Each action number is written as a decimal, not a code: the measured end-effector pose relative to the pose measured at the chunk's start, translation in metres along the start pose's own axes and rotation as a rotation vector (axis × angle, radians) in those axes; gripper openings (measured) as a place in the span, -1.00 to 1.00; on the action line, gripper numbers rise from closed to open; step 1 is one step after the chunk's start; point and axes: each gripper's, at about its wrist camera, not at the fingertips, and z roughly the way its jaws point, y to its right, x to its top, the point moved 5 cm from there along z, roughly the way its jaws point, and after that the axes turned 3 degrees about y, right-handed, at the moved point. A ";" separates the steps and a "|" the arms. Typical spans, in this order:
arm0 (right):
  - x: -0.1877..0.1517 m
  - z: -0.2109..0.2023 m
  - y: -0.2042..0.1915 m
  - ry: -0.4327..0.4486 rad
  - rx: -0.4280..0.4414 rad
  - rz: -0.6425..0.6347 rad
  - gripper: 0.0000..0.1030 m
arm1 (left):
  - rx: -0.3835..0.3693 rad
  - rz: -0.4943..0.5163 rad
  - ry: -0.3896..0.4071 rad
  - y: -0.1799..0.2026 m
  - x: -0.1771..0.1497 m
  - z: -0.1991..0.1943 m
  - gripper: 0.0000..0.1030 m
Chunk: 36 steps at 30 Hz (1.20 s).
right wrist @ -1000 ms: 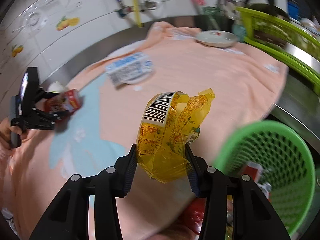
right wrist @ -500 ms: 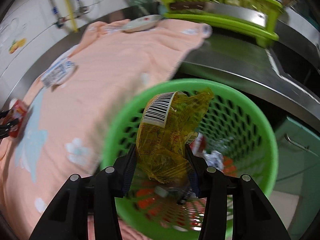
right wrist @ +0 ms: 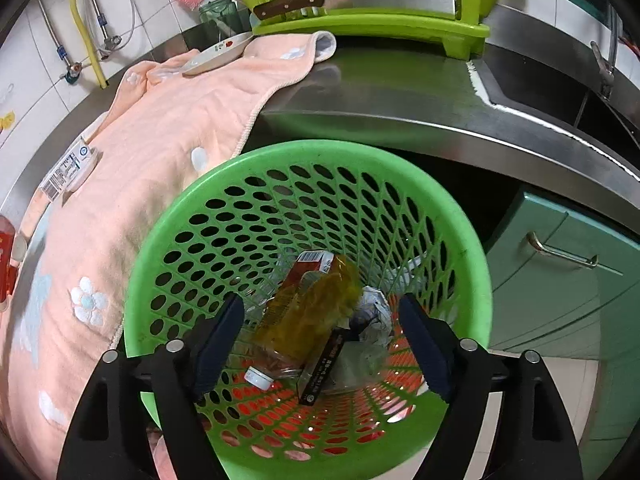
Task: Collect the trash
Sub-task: 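Drop the yellow bag and red cup into the green basket with both tools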
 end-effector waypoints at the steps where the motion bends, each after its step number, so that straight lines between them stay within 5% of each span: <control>1: 0.000 -0.002 0.001 0.006 -0.003 -0.003 0.54 | -0.021 0.001 0.006 0.009 0.004 0.001 0.33; 14: -0.002 -0.047 0.040 0.096 0.003 0.036 0.61 | -0.268 0.093 0.025 0.175 0.061 0.034 0.33; 24: -0.011 -0.075 0.071 0.140 -0.017 0.060 0.64 | -0.419 0.083 -0.093 0.290 0.078 0.087 0.34; 36: -0.019 -0.083 0.090 0.150 -0.019 0.098 0.64 | -0.490 0.056 -0.156 0.338 0.078 0.104 0.39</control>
